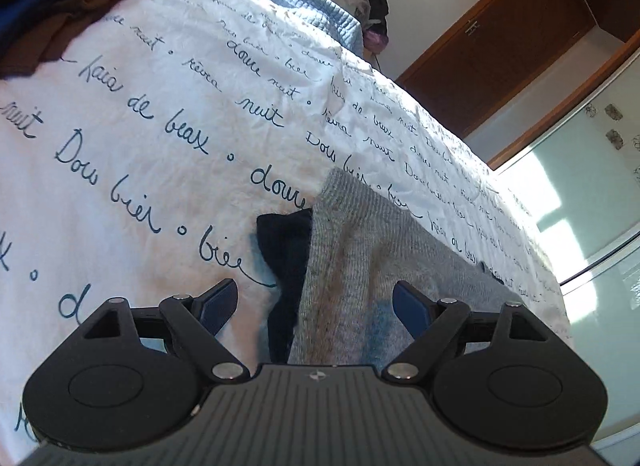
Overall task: Fold small clothes
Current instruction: 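Grasp the sweater side edge with the left gripper while the right gripper grasps it too, then lift the held side with both grippers and fold it over the other half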
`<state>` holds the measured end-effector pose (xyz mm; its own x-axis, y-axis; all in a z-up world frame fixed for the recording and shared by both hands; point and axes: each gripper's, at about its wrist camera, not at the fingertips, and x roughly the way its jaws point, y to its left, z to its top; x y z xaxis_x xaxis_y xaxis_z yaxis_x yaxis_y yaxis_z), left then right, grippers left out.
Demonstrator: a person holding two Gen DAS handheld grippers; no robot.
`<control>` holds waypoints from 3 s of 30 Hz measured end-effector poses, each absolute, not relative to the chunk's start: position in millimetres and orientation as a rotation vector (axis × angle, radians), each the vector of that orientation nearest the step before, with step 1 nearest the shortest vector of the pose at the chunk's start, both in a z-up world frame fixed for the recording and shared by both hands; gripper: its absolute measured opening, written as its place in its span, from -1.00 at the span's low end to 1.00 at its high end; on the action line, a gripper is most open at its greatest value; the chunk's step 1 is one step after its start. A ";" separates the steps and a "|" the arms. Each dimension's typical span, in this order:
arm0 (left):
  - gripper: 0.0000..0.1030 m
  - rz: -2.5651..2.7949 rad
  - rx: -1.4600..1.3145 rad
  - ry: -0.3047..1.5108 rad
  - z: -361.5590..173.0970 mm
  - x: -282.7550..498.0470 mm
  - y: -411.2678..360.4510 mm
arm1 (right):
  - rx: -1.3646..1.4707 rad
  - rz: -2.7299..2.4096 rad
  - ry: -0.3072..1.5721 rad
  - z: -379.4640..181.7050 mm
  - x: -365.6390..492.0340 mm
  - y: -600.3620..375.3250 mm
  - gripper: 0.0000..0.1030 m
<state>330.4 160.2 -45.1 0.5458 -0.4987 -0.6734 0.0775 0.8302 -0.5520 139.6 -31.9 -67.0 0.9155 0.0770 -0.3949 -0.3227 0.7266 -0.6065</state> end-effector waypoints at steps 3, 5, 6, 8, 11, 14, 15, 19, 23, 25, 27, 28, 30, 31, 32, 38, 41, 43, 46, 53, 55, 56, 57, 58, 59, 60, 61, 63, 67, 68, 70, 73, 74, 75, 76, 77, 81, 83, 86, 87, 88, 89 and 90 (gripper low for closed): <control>0.61 -0.415 -0.567 0.949 -53.5 342.2 163.6 | -0.741 0.202 0.338 -69.5 147.3 -23.3 0.96; 0.60 -0.439 -0.598 0.946 -56.5 348.6 163.4 | -0.747 0.195 0.330 -70.0 152.9 -17.7 0.96; 0.58 -0.454 -0.609 0.944 -57.5 351.8 162.4 | -0.754 0.191 0.324 -70.5 155.4 -14.8 0.96; 0.51 -0.483 -0.628 0.947 -59.2 358.8 159.1 | -0.773 0.188 0.306 -71.8 160.0 -8.1 0.95; 0.40 -0.499 -0.618 0.958 -60.9 368.0 152.0 | -0.786 0.189 0.283 -73.3 166.0 -0.8 0.94; 0.26 -0.501 -0.614 0.963 -63.3 375.2 147.6 | -0.775 0.198 0.280 -72.2 173.0 3.1 0.94; 0.21 -0.502 -0.617 0.967 -65.1 379.0 147.1 | -0.773 0.199 0.284 -72.4 174.8 4.5 0.94; -0.06 -0.493 -0.587 0.980 -64.9 384.7 143.9 | -0.766 0.231 0.282 -73.6 179.5 7.4 0.58; -0.37 -0.468 -0.525 0.982 -63.8 381.9 142.0 | -0.796 0.275 0.283 -79.2 177.3 15.0 0.00; -0.53 -0.450 -0.503 0.979 -62.7 379.2 142.0 | -0.818 0.308 0.288 -82.6 174.7 17.8 -0.28; -0.62 -0.429 -0.463 0.969 -60.3 375.8 139.1 | -0.839 0.320 0.283 -85.2 171.1 20.0 -0.42; -0.64 -0.420 -0.437 0.961 -58.6 374.0 136.2 | -0.845 0.329 0.283 -86.1 169.8 20.9 -0.54; -0.67 -0.399 -0.379 0.943 -54.7 370.4 128.1 | -0.853 0.342 0.283 -87.3 167.8 21.4 -0.63; -0.68 -0.389 -0.352 0.936 -52.8 369.0 124.2 | -0.852 0.349 0.285 -87.5 167.8 22.1 -0.66; -0.69 -0.378 -0.325 0.929 -50.8 367.1 120.3 | -0.849 0.355 0.289 -87.2 167.8 21.8 -0.70; -0.70 -0.328 -0.198 0.896 -39.6 358.5 104.8 | -0.772 0.422 0.316 -77.8 176.5 9.8 -0.85; -0.71 -0.307 -0.143 0.880 -34.0 354.3 96.8 | -0.666 0.462 0.348 -65.2 181.7 -3.6 -0.87; -0.72 -0.297 -0.109 0.866 -29.2 351.0 92.0 | -0.589 0.482 0.365 -54.5 184.9 -14.9 -0.87; -0.73 -0.289 -0.074 0.843 -20.6 346.2 86.9 | -0.458 0.507 0.383 -39.6 189.8 -35.1 -0.88; -0.73 -0.275 -0.041 0.800 1.7 334.9 76.2 | -0.219 0.547 0.411 -21.4 190.5 -77.6 -0.88; -0.73 -0.277 -0.041 0.794 7.9 332.4 73.2 | -0.148 0.558 0.429 -19.4 191.5 -90.7 -0.88; -0.73 -0.279 -0.042 0.787 12.2 330.3 71.1 | -0.118 0.561 0.432 -18.7 191.9 -96.0 -0.88; -0.73 -0.282 -0.043 0.781 16.0 328.7 69.0 | -0.077 0.566 0.436 -16.5 192.0 -102.9 -0.88; -0.74 -0.285 -0.046 0.775 19.5 327.1 66.8 | -0.042 0.569 0.441 -15.7 192.1 -109.3 -0.88; -0.74 -0.288 -0.047 0.769 23.4 325.1 63.9 | -0.014 0.569 0.442 -14.6 192.0 -114.8 -0.88; -0.74 -0.290 -0.046 0.761 27.0 323.2 60.4 | 0.024 0.566 0.441 -14.0 192.4 -120.1 -0.88; -0.74 -0.292 -0.044 0.753 30.6 321.2 57.0 | 0.052 0.566 0.440 -12.8 191.9 -126.0 -0.88; -0.75 -0.297 -0.041 0.740 37.3 317.6 49.5 | 0.130 0.563 0.436 -8.9 194.4 -144.0 -0.88; -0.75 -0.311 -0.036 0.716 51.1 310.2 29.5 | 0.253 0.557 0.423 -4.9 192.9 -175.0 -0.88; -0.75 -0.316 -0.034 0.710 54.4 308.5 23.1 | 0.274 0.556 0.419 -4.6 191.7 -181.0 -0.88; -0.76 -0.327 -0.035 0.700 60.4 305.0 10.4 | 0.318 0.545 0.412 -3.6 189.0 -196.0 -0.88; -0.76 -0.349 -0.023 0.685 68.1 298.9 -12.5 | 0.359 0.525 0.399 -5.1 183.0 -213.3 -0.88; -0.76 -0.355 -0.017 0.680 69.7 296.9 -19.3 | 0.370 0.519 0.397 -6.0 181.6 -217.9 -0.88; -0.76 -0.365 -0.010 0.675 71.5 294.7 -28.2 | 0.386 0.513 0.396 -6.1 181.1 -223.9 -0.88; -0.76 -0.373 -0.006 0.672 73.0 292.8 -35.7 | 0.400 0.505 0.395 -7.4 179.3 -229.5 -0.88; -0.76 -0.383 -0.001 0.669 74.2 291.0 -43.8 | 0.408 0.495 0.391 -8.8 177.9 -234.3 -0.88; -0.76 -0.416 0.016 0.673 75.3 287.7 -73.8 | 0.452 0.472 0.391 -13.8 173.8 -254.1 -0.88; -0.76 -0.422 0.034 0.677 73.5 287.1 -88.7 | 0.466 0.458 0.391 -16.6 172.7 -262.0 -0.88; -0.76 -0.428 0.063 0.682 69.2 286.2 -109.1 | 0.510 0.448 0.402 -22.0 172.3 -273.8 -0.88; -0.76 -0.433 0.067 0.686 67.8 285.8 -115.0 | 0.528 0.444 0.406 -24.3 171.6 -278.3 -0.88; -0.76 -0.439 0.069 0.690 66.3 285.5 -120.4 | 0.540 0.439 0.410 -26.4 170.6 -281.9 -0.88; -0.76 -0.443 0.073 0.693 64.8 285.1 -125.4 | 0.552 0.437 0.413 -28.5 169.7 -285.0 -0.88; -0.76 -0.451 0.079 0.696 63.4 284.2 -131.4 | 0.567 0.435 0.417 -30.2 168.6 -288.2 -0.88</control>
